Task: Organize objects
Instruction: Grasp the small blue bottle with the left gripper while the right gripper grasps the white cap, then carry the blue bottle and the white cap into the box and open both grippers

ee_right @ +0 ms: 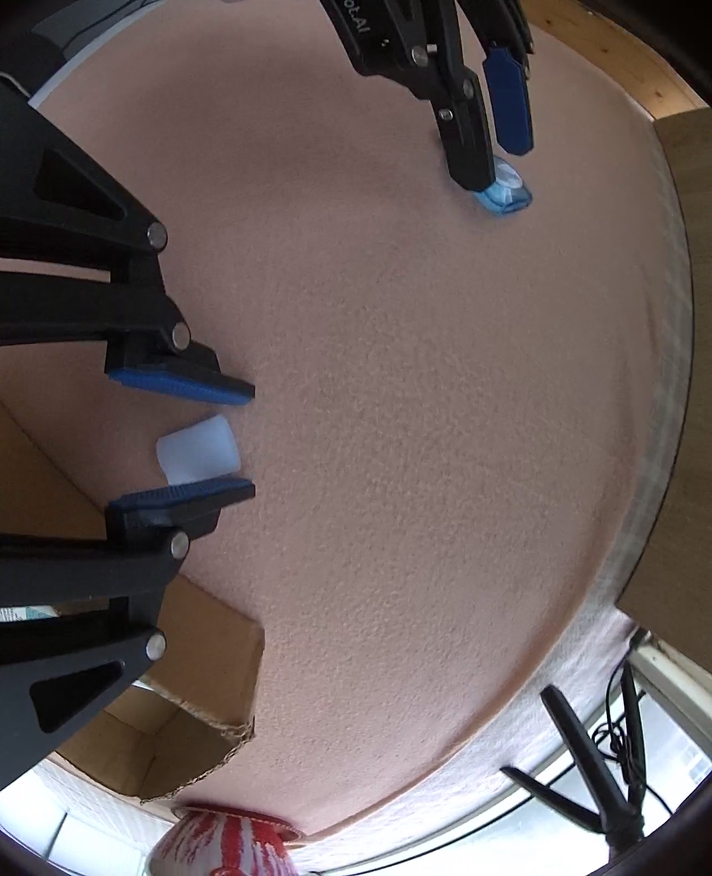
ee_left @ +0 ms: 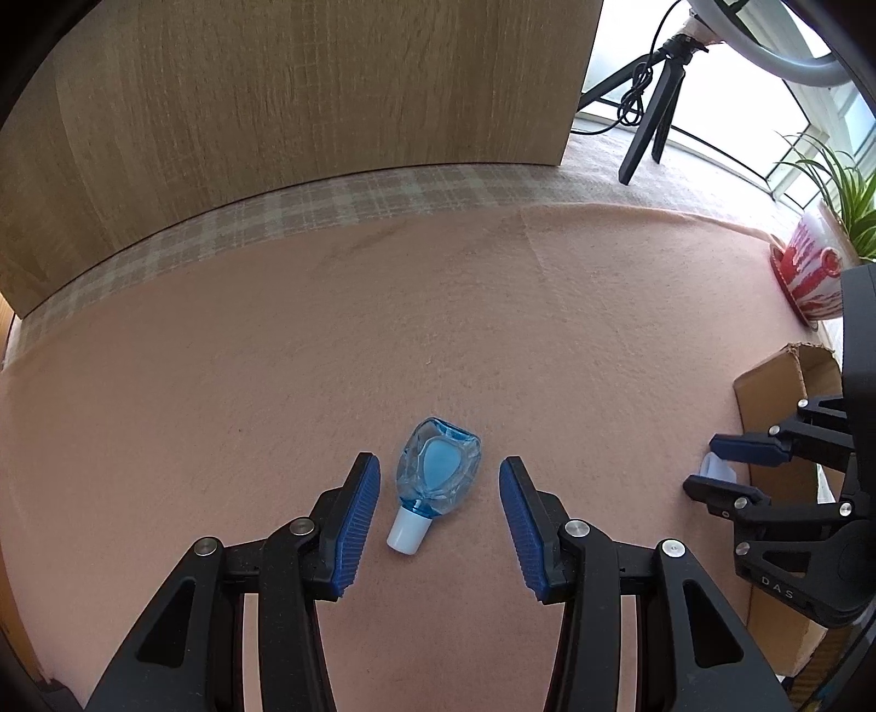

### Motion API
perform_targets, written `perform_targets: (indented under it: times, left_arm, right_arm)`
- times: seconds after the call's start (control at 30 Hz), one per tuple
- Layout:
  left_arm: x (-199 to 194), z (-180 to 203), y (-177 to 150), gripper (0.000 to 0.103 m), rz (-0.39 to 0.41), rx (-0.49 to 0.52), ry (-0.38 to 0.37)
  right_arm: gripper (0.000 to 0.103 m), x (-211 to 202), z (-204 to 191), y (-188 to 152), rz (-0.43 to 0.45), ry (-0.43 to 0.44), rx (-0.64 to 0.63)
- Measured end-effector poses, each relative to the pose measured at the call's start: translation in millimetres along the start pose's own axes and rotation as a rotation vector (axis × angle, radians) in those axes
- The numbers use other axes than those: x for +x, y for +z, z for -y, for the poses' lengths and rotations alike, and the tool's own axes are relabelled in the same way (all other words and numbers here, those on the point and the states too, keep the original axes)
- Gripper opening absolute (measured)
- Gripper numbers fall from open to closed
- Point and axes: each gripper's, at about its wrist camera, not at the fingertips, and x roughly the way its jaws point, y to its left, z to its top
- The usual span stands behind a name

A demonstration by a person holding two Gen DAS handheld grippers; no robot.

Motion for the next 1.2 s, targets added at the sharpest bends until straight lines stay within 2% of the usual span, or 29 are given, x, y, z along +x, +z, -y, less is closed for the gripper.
perform_targets:
  times: [0.17,0.3,0.57,0.77,0.93,1.07,1.1,1.2]
  left_arm:
    - [2.7,1.5,-1.1,0.049,-0.008,0.014,-0.011]
    - [9.1,1.0,-2.9,0.033,-0.031,0.027,-0.011]
    - [11.3,2.0,-3.5,0.032,-0.026,0.039,-0.019]
    - [0.2,7.4,-18.9,0.032,-0.003,0.045,-0.022]
    - [-14.7,11.8,-39.5,0.032,0.019,0.038,-0.051]
    - [-28.8,19.7,-55.4,0.032,0.037,0.035,-0.083]
    - [-31.8,23.4,-58.0,0.032,0.042,0.041,-0.086]
    - [-40.4,34.3,-60.2,0.032,0.054,0.054,-0.105]
  right_arm:
    - [0.017,-4.1,0.2,-4.4,0.003,0.011,0.009]
    - [0.012,-10.5,3.0,-10.4,0.023,0.044,0.036]
    - [0.007,-20.1,16.3,-25.4,0.075,0.130,0.142]
    - [0.006,-36.7,29.3,-41.6,0.143,0.221,0.244]
    - [0.006,-58.4,34.9,-71.3,0.227,0.317,0.333]
    - [0.006,-76.0,27.6,-100.5,0.294,0.330,0.381]
    - [0.006,-77.7,26.3,-92.5,0.304,0.347,0.398]
    - [0.006,-84.4,24.8,-117.8,0.339,0.372,0.443]
